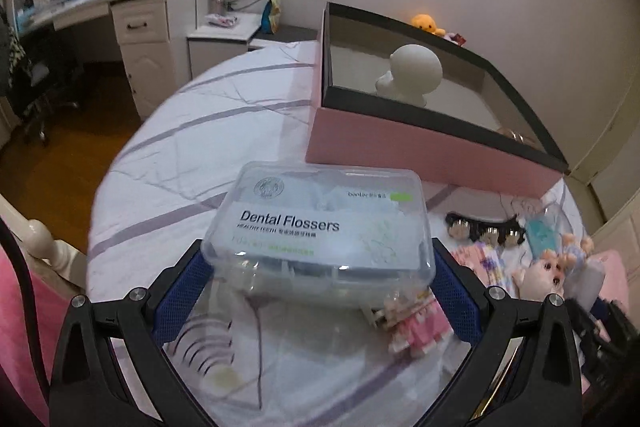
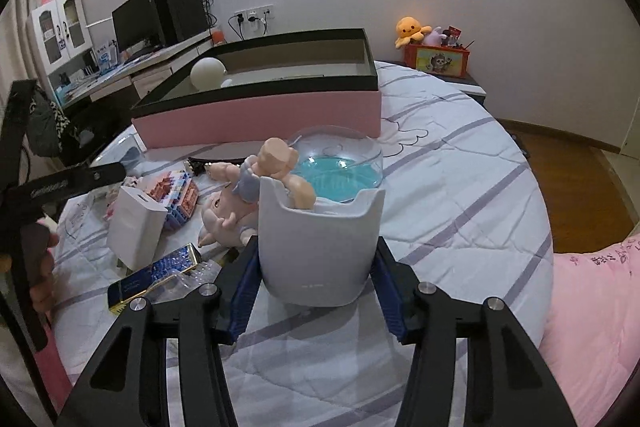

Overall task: Organize rigid objects
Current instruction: 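Grasp the Dental Flossers box with the left tool while the right tool grasps the white cup holder, then carry both items over the pink box, lower them in, open both tools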

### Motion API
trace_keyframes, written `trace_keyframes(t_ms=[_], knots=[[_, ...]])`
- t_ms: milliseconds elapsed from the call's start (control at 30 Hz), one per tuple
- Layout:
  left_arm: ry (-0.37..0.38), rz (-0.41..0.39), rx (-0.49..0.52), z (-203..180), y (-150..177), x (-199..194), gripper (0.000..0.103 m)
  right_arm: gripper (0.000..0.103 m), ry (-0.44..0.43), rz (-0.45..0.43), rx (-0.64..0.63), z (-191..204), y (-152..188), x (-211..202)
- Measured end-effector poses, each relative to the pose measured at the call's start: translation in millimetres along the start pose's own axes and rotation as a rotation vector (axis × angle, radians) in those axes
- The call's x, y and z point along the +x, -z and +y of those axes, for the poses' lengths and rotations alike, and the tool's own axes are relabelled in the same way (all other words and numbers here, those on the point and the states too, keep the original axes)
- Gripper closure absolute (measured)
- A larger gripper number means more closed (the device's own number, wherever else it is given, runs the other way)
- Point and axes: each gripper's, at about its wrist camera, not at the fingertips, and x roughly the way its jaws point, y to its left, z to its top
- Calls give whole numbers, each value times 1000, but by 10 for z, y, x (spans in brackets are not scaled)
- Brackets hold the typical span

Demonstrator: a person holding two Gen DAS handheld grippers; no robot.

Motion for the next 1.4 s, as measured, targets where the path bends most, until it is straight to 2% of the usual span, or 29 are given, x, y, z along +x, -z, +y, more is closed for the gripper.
trace_keyframes(t_ms=[67, 100, 267, 433, 567, 700, 833, 900, 967, 1133, 1233, 1400], knots=[[-14, 9, -6, 5, -31, 58, 3, 49, 3, 6, -4, -17, -9, 39], [-12, 1, 1, 1, -32, 67, 8, 49, 1, 12, -1, -24, -5, 49], [-30, -42, 27, -33, 26, 0, 9, 49, -37, 27, 42, -116, 13, 91], [-66, -103, 51, -77, 95, -216, 9, 49, -31, 33, 49, -126, -5, 172], [-80, -156, 87, -161, 152, -451, 9, 50, -28, 6, 28, -85, -20, 92], [-83, -202, 126, -288, 173, -637, 9, 50, -6, -3, 16, -52, -3, -24], [-53, -219, 163, -430, 203, -784, 9, 50, 6, -16, 18, -70, -11, -166], [-48, -223, 179, -492, 244, -826, 9, 50, 0, 9, 21, -96, -9, -198], [-42, -220, 195, -536, 278, -837, 9, 50, -54, 37, 39, -157, 3, -240], [-28, -216, 201, -604, 296, -856, 9, 50, -109, 115, 50, -287, 68, -265], [-23, -224, 208, -646, 278, -886, 9, 50, -106, 91, 47, -274, 80, -367], [-3, -243, 222, -783, 187, -922, 9, 50, -93, -19, 36, -175, -125, -510]])
